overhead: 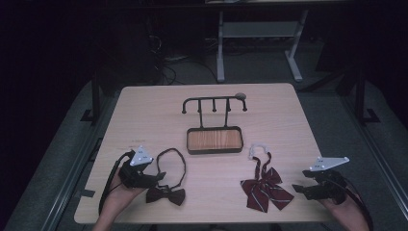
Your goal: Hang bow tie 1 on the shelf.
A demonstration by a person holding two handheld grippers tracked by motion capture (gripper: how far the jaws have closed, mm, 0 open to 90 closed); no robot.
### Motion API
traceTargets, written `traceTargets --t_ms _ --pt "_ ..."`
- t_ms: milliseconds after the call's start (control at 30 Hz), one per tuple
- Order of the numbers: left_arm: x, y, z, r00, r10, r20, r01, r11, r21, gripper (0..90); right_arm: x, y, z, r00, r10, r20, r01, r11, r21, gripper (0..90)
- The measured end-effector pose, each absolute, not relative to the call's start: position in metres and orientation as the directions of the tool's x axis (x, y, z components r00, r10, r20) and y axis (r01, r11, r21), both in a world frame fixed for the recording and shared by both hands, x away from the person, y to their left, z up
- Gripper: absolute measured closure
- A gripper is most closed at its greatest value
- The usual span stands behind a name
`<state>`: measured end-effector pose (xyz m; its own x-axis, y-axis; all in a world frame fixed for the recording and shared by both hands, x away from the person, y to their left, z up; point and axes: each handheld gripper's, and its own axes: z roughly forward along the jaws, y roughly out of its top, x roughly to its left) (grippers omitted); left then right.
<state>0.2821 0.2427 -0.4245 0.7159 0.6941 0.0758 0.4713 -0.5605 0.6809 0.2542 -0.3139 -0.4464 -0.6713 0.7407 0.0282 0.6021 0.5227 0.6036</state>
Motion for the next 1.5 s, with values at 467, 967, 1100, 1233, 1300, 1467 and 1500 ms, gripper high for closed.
traceTargets --t_ms 467,967,1100,1233,1300,1467,1500 --pt "0.284 0.248 -0.426 0.716 0.693 0.078 0.467 -0.560 0.684 29.5 0.253 -0.298 -0.446 -0.694 0.719 0.032 0.593 0.547 0.591 30.8" --pt "0.286 0.248 -0.426 0.712 0.698 0.072 0.470 -0.550 0.690 28.1 0.257 -0.279 -0.432 -0.719 0.695 0.018 0.568 0.573 0.591 31.5" --pt "0.285 0.248 -0.425 0.710 0.701 0.075 0.467 -0.547 0.694 28.1 0.261 -0.272 -0.423 -0.730 0.683 0.014 0.560 0.586 0.586 32.6" --pt "0.286 0.249 -0.426 0.709 0.701 0.076 0.468 -0.548 0.694 28.1 0.266 -0.267 -0.418 -0.740 0.672 0.003 0.550 0.603 0.578 33.8" --pt "0.286 0.249 -0.425 0.709 0.701 0.077 0.467 -0.549 0.693 28.1 0.268 -0.264 -0.415 -0.741 0.671 0.008 0.551 0.603 0.577 33.8" --pt "0.286 0.250 -0.426 0.709 0.701 0.078 0.467 -0.549 0.693 28.1 0.275 -0.253 -0.408 -0.757 0.653 -0.006 0.539 0.631 0.557 35.4" --pt "0.286 0.250 -0.425 0.709 0.701 0.078 0.466 -0.548 0.695 28.1 0.276 -0.252 -0.407 -0.760 0.650 -0.011 0.535 0.635 0.556 35.7"
